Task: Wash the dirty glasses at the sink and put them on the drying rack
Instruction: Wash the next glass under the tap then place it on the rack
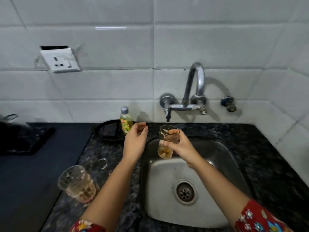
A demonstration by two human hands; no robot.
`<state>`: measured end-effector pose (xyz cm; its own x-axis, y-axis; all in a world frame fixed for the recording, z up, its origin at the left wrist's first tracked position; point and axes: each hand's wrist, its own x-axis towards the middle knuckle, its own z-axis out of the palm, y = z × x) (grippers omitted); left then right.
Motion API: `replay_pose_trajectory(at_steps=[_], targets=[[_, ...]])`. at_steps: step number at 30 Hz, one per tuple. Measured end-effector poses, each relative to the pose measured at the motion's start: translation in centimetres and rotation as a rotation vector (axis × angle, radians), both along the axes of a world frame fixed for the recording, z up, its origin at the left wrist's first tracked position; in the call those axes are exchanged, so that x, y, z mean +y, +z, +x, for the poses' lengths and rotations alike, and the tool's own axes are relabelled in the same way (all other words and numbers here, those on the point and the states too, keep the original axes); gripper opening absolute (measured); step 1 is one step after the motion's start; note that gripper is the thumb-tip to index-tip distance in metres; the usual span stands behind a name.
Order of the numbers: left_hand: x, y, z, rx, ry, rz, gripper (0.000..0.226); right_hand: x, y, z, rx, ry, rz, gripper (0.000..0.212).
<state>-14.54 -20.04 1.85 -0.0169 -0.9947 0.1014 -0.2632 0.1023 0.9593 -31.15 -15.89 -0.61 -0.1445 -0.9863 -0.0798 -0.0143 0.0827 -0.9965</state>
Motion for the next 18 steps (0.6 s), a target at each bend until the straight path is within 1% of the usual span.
replay_pose_trajectory(at_steps=[4, 7, 9, 11, 15, 18], targets=[[-2.9, -0.4, -5.4, -0.244, -0.016, 0.003, 0.038, 1.7, -0.6, -3.9, 0.138, -0.071, 0.028, 0.048], [-4.8, -0.1, -8.4, -0.379, -0.074, 0.045, 0.059, 2.7, -1.3, -6.0, 0.230, -0.083, 0.043, 0.053], [-5.7, 0.1, -9.9, -0.405, -0.091, 0.100, 0.070, 3.2, -1.8, -7.0, 0.292, -0.070, 0.072, 0.058], [-6.2, 0.3, -10.9, -0.434, -0.085, 0.126, 0.075, 3.6, -2.3, -7.8, 0.353, -0.056, 0.094, 0.061], [-6.7, 0.9, -11.4, -0.445, -0.041, 0.137, 0.076, 4.1, -2.7, -8.3, 0.382, -0.048, 0.103, 0.057], [-7.0, 1.3, -11.3, -0.508, -0.033, 0.137, 0.078, 4.4, -2.7, -8.3, 0.383, -0.048, 0.100, 0.056]])
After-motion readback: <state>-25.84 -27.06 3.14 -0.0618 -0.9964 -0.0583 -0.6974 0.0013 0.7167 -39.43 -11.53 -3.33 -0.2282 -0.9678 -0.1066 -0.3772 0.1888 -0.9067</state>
